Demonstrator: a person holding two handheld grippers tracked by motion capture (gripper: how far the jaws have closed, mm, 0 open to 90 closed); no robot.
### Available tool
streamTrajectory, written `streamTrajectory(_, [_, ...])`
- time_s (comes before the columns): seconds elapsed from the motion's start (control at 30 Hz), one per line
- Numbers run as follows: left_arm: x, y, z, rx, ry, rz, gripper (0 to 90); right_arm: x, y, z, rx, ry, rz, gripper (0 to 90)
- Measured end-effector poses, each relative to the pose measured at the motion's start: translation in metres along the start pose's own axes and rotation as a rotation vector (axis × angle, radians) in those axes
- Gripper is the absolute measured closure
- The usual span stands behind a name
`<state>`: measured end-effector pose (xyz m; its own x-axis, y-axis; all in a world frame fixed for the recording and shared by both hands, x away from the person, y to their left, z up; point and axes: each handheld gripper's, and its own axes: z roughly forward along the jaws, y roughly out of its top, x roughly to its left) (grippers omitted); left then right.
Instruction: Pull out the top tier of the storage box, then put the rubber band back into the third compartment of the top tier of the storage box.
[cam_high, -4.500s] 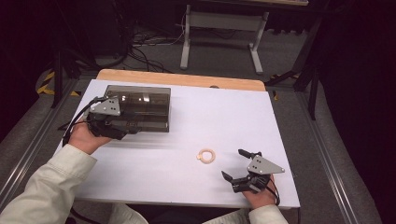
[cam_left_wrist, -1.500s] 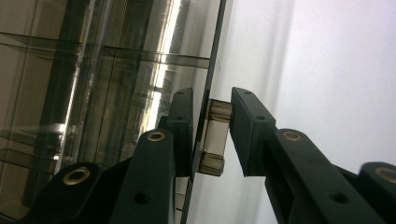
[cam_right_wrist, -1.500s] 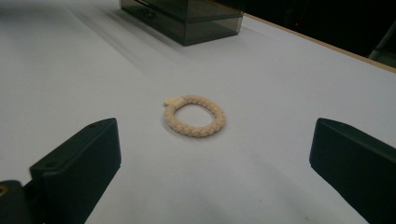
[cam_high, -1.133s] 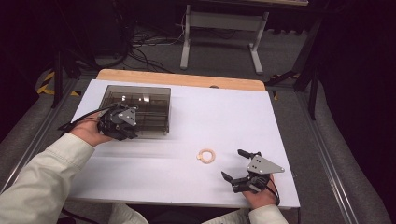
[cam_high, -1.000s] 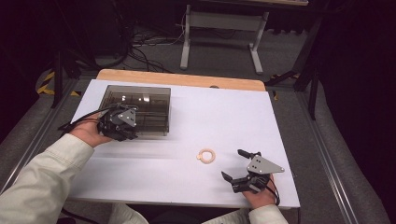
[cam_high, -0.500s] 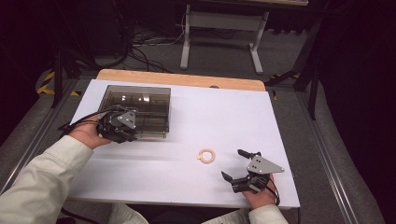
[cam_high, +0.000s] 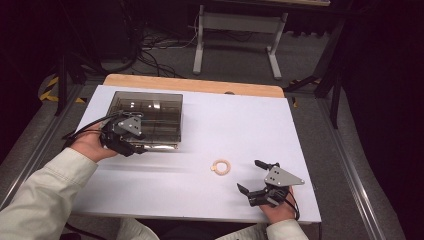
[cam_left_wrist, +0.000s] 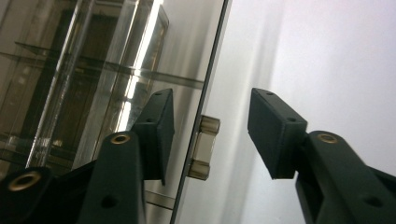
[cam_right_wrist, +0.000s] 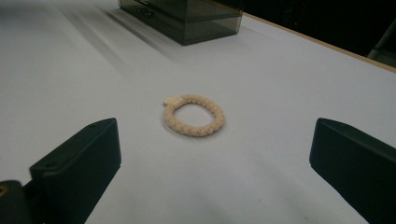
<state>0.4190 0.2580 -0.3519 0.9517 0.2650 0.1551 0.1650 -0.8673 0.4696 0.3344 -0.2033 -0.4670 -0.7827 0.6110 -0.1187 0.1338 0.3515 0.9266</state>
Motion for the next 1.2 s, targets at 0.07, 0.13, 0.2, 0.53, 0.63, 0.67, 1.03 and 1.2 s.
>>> streamTrajectory(0.07, [-0.002,0.0,-0.005,-0.033,0.01,-0.02,44.7,0.0,0.0,0.0,0.001,0.0,0.0,2.5])
streamTrajectory(0.13, [-0.004,-0.001,-0.008,-0.051,0.011,-0.024,43.1,0.0,0.0,0.0,0.001,0.0,0.0,2.5])
streamTrajectory(0.2, [-0.006,-0.001,-0.01,-0.066,0.023,-0.031,42.4,0.0,0.0,0.0,0.002,0.001,0.001,2.5])
streamTrajectory(0.53, [-0.018,-0.005,-0.023,-0.182,0.033,-0.071,31.9,0.0,0.0,0.001,0.002,0.001,0.001,2.5])
streamTrajectory(0.63, [-0.023,-0.006,-0.024,-0.209,0.038,-0.085,31.5,0.0,0.0,0.001,0.002,0.002,0.003,2.5])
streamTrajectory(0.67, [-0.026,-0.007,-0.025,-0.221,0.042,-0.091,31.5,0.0,0.0,0.001,0.002,0.002,0.003,2.5])
streamTrajectory(1.03, [-0.052,-0.023,-0.023,-0.343,0.063,-0.197,18.9,-0.001,0.002,0.001,-0.003,0.016,-0.001,2.8])
streamTrajectory(1.2, [-0.062,-0.032,-0.02,-0.413,0.074,-0.235,13.0,0.0,0.002,0.002,0.004,0.017,-0.002,3.3])
